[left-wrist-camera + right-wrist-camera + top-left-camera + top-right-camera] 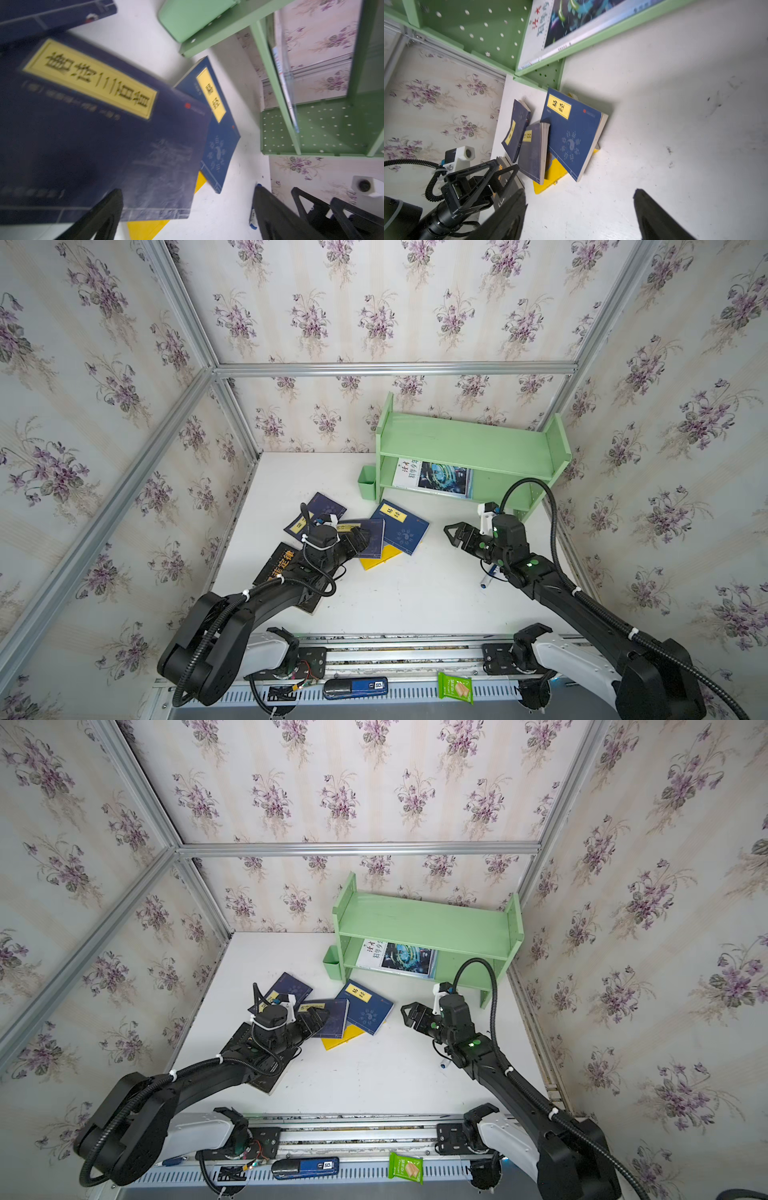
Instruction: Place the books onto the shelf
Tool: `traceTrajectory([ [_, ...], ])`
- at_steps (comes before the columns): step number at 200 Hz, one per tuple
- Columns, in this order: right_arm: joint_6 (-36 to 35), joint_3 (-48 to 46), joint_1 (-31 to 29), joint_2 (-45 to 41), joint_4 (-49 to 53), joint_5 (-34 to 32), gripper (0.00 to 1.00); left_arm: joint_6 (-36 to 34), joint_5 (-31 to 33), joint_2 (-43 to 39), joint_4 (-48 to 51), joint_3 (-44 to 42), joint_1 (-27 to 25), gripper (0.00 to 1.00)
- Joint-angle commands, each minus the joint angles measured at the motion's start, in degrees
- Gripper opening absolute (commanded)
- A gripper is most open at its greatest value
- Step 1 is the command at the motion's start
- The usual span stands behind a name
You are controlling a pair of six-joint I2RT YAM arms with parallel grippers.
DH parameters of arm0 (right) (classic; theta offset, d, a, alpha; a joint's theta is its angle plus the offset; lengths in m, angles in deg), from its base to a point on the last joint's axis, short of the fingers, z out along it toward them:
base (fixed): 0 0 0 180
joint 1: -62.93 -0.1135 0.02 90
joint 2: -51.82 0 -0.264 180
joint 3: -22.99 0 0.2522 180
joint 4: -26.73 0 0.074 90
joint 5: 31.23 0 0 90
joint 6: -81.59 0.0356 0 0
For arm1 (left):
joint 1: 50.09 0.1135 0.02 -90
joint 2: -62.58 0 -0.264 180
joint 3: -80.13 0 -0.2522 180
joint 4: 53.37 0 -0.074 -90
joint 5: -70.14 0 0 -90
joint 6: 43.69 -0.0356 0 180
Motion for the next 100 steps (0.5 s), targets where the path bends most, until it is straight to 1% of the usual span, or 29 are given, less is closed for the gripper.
traceTrajectory([
  [1, 0.94, 0.21, -3.84, 2.38, -3.55, -4.65, 0.83, 1.96, 1.99, -2.55, 1.24, -2.89, -0.07, 0.99],
  [21, 1.68, 1.19, -5.89, 6.57, -7.62, -4.98, 0.83, 4.46, 2.78, -3.41, 1.51, -5.21, -0.07, 0.99],
  [23, 1.73, 1.36, -7.56, 6.92, -7.93, -5.11, 0.83, 4.87, 2.86, -3.37, 1.53, -5.39, -0.07, 0.99],
  [26, 1.78, 1.63, -8.34, 7.74, -8.57, -5.32, 0.83, 5.35, 2.89, -3.27, 1.44, -5.70, -0.07, 0.99],
  [56, 3.66, 4.61, -12.14, 15.59, -13.88, -5.91, 0.82, 8.59, 1.62, -0.87, -2.53, -7.24, -0.07, 0.99],
  [60, 3.97, 4.95, -12.40, 16.44, -14.50, -5.75, 0.82, 9.17, 1.78, 1.05, -2.70, -7.28, -0.05, 0.99],
  [79, 5.88, 6.55, -14.46, 21.80, -19.14, -4.33, 0.82, 11.66, 1.85, 4.27, -4.61, -7.06, 0.32, 0.99],
  [100, 6.69, 9.26, -15.93, 27.17, -21.69, -2.68, 0.81, 14.01, 1.07, 7.98, -9.30, -6.85, 0.55, 0.99],
])
